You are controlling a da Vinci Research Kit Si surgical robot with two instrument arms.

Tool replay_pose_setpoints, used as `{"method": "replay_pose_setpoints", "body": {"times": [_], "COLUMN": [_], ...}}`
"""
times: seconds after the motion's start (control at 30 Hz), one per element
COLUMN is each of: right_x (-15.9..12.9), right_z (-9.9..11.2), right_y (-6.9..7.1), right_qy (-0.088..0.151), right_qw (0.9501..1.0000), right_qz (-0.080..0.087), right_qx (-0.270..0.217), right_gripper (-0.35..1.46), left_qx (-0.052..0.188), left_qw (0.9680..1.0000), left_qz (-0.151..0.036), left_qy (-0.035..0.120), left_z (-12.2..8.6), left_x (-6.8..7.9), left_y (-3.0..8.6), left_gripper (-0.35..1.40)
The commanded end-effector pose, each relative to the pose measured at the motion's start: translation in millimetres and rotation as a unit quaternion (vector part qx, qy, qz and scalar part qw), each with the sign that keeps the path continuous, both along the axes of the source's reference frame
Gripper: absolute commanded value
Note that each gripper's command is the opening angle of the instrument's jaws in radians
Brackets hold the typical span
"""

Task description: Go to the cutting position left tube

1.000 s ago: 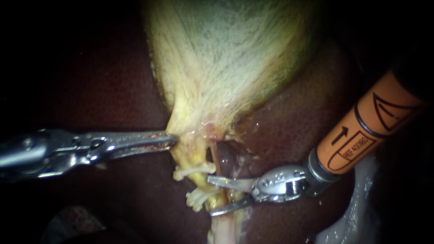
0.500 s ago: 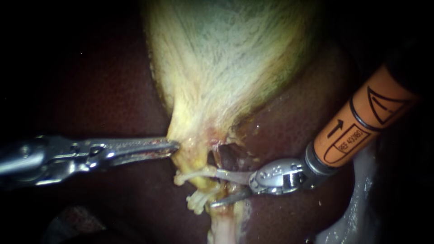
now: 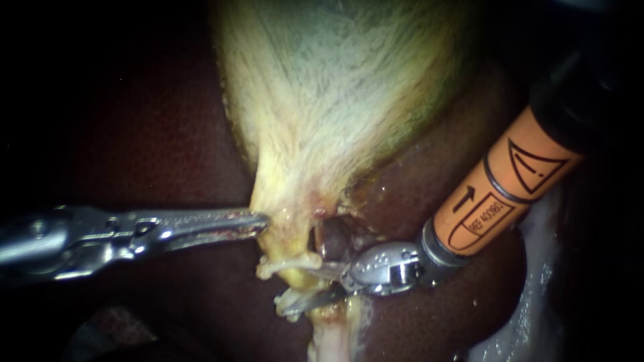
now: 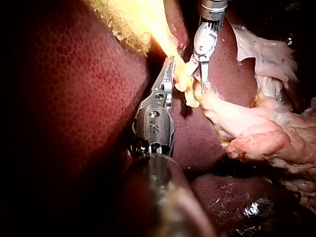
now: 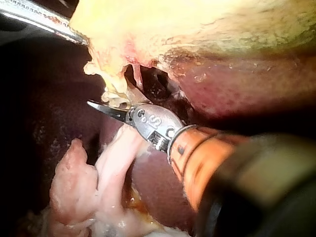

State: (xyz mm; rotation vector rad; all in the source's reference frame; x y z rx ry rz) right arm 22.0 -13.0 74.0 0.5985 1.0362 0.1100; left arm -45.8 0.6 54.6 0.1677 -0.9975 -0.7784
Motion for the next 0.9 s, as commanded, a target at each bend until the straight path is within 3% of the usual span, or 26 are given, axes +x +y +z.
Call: {"method": "replay_pose_setpoints", "body": {"times": [0.03, 0.23, 0.67, 0.9], "right_x": [0.3, 2.2, 3.7, 3.7], "right_z": [0.1, 0.2, 2.2, 2.1], "right_y": [0.0, 0.1, -0.7, -0.8], "right_qy": [0.002, 0.013, 0.013, 0.013], "right_qw": [1.0, 0.9996, 0.9995, 0.9995], "right_qz": [-0.006, -0.026, -0.027, -0.028], "right_qx": [0.0, -0.003, -0.009, -0.009], "right_gripper": [1.31, 1.26, 1.25, 1.25], "left_qx": [0.0, 0.0, 0.0, 0.0], "left_qw": [1.0, 1.0, 1.0, 1.0], "left_qz": [0.001, 0.001, 0.0, 0.001], "left_qy": [0.0, 0.0, 0.0, 0.0], "left_z": [0.1, 0.3, 0.6, 0.6], "left_x": [0.0, 0.0, -0.2, -0.2], "left_y": [0.0, 0.0, 0.0, 0.0], "left_gripper": [-0.35, -0.35, -0.35, -0.35]}}
